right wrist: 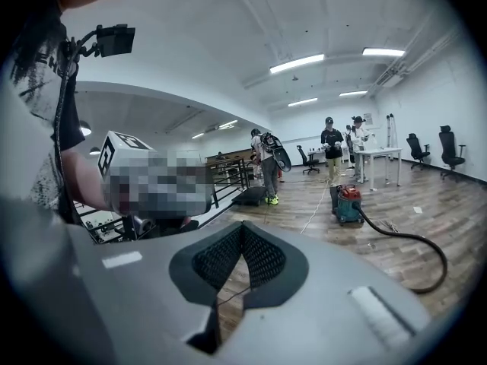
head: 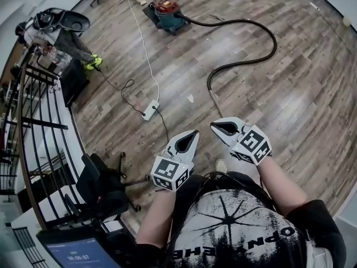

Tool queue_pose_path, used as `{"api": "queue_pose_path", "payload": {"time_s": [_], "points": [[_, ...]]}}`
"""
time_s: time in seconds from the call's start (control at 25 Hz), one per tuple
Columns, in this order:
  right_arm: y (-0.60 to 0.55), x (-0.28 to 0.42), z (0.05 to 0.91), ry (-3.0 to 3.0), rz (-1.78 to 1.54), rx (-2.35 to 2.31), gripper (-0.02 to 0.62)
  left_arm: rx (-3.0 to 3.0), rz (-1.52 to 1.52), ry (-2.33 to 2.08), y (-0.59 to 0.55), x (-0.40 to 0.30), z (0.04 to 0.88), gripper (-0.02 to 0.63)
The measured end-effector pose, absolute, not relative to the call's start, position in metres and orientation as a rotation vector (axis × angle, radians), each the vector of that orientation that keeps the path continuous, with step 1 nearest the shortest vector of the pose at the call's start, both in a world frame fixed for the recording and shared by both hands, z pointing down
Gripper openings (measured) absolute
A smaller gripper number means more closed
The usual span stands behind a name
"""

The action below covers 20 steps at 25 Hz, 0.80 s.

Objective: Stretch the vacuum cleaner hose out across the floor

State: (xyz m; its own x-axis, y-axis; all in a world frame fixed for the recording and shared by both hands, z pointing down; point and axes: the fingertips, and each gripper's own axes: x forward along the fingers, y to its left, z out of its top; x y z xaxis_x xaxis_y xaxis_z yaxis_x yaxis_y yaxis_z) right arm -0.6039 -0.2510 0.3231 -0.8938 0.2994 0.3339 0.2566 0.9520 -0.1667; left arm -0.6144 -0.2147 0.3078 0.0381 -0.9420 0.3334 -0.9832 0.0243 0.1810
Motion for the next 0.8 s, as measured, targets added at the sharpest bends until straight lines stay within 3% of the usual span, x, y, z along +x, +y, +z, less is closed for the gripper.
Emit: {"api": "queue_pose_path", "payload": {"time_s": [0.8], "points": [[-0.422,-0.680,0.361,-2.726,0.318,0.233,0.005,2.349,0.251,-1.435,-0.398,-0.709,0.340,0.003]]}}
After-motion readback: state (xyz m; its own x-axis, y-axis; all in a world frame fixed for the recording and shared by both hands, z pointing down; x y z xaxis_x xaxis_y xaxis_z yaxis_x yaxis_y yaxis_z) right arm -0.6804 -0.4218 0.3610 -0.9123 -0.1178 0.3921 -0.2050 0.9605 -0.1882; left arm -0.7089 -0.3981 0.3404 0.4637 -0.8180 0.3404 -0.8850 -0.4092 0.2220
